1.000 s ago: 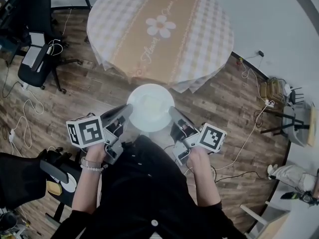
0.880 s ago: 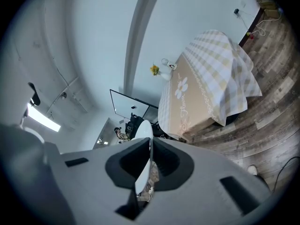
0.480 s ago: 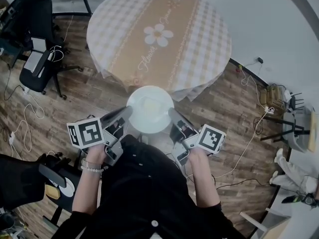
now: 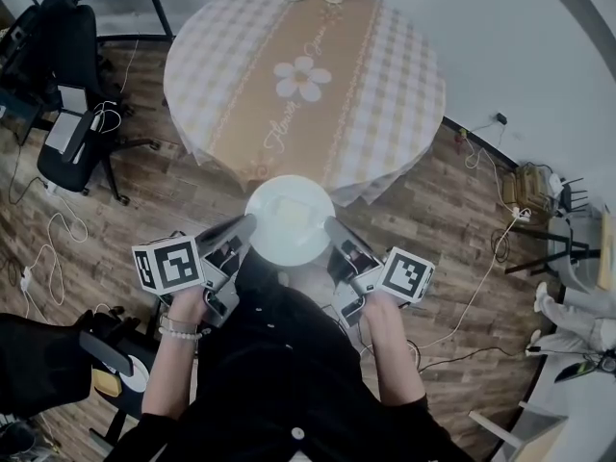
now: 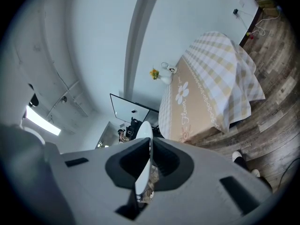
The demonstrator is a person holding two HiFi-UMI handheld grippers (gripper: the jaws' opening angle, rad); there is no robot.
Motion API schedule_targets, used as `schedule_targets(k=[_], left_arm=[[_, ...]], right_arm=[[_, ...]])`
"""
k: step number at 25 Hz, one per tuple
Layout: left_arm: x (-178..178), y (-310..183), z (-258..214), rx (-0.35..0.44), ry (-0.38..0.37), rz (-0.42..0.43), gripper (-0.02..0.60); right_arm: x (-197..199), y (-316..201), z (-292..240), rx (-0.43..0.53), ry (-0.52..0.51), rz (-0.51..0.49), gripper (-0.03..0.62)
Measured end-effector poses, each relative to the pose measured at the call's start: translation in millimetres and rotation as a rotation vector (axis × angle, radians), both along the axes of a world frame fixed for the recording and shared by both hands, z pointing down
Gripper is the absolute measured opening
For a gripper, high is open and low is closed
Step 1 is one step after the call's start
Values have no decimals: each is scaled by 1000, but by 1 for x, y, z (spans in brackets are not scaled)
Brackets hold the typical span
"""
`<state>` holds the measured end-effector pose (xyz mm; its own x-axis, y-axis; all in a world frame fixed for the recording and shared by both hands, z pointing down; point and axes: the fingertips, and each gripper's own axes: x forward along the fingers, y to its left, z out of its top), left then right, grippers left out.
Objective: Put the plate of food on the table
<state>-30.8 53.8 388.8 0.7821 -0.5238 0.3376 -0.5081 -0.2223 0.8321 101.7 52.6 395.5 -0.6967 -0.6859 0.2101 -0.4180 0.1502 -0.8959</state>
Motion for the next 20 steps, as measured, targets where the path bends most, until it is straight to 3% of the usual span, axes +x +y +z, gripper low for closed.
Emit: schedule_targets(k=[20], left_arm=[[13, -121, 2, -27, 22, 89, 20]], right_arm=[[12, -109, -1, -20, 34, 91, 8]])
